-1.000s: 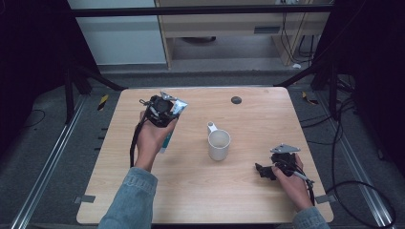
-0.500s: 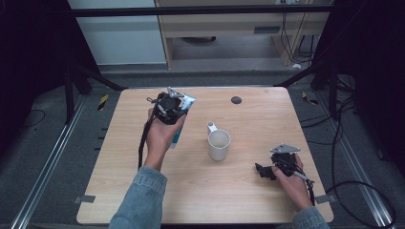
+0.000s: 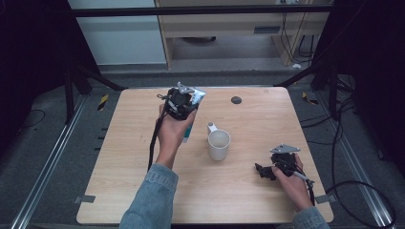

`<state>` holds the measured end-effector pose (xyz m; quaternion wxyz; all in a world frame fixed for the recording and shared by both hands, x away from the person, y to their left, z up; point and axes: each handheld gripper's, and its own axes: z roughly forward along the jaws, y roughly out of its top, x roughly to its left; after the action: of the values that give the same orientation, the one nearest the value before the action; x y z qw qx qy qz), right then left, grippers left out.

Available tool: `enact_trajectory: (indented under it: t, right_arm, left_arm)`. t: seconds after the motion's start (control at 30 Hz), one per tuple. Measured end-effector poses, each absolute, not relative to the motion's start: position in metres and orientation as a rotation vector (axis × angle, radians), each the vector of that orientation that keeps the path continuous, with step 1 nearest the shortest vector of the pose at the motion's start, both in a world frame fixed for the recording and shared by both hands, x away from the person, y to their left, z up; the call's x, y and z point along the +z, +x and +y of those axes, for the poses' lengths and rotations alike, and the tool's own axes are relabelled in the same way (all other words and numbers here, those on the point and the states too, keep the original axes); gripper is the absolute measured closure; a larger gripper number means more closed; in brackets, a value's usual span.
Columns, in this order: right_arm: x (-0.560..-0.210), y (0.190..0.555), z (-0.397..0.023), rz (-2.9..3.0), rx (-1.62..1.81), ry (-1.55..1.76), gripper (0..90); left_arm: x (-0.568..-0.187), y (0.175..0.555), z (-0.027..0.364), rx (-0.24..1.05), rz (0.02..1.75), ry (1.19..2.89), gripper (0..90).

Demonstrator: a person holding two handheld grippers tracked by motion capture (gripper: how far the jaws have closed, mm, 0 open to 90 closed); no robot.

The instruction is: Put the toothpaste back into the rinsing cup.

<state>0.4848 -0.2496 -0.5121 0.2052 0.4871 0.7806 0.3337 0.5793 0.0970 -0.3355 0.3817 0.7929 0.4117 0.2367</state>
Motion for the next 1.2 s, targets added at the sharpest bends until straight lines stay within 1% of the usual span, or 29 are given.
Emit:
enact_trajectory:
  t: [0.13,0.4,0.57,0.83,0.93,1.2]
  right_arm:
    - [-0.512,0.485,-0.25,2.175,0.927,1.349,0.5]
    - [-0.512,0.485,-0.25,2.176,0.927,1.347,0.5]
    - [-0.512,0.485,-0.25,2.175,0.927,1.349,0.5]
    - [-0.512,0.485,-0.25,2.176,0.926,1.348,0.5]
    - [-0.512,0.485,-0.25,2.175,0.925,1.349,0.5]
    - [-0.512,0.485,-0.25,2.175,0.923,1.347,0.6]
  left_arm:
    - [-0.331,0.58,0.09,0.63,1.033,2.003,78.7]
    - [-0.326,0.58,0.084,0.63,1.016,2.008,78.7]
    - [-0.317,0.575,0.081,0.673,0.997,1.989,78.6]
    - [-0.308,0.568,0.071,0.697,0.963,1.96,78.6]
    - [-0.305,0.565,0.068,0.726,0.938,1.952,78.6]
    - [-0.295,0.558,0.061,0.737,0.901,1.933,78.6]
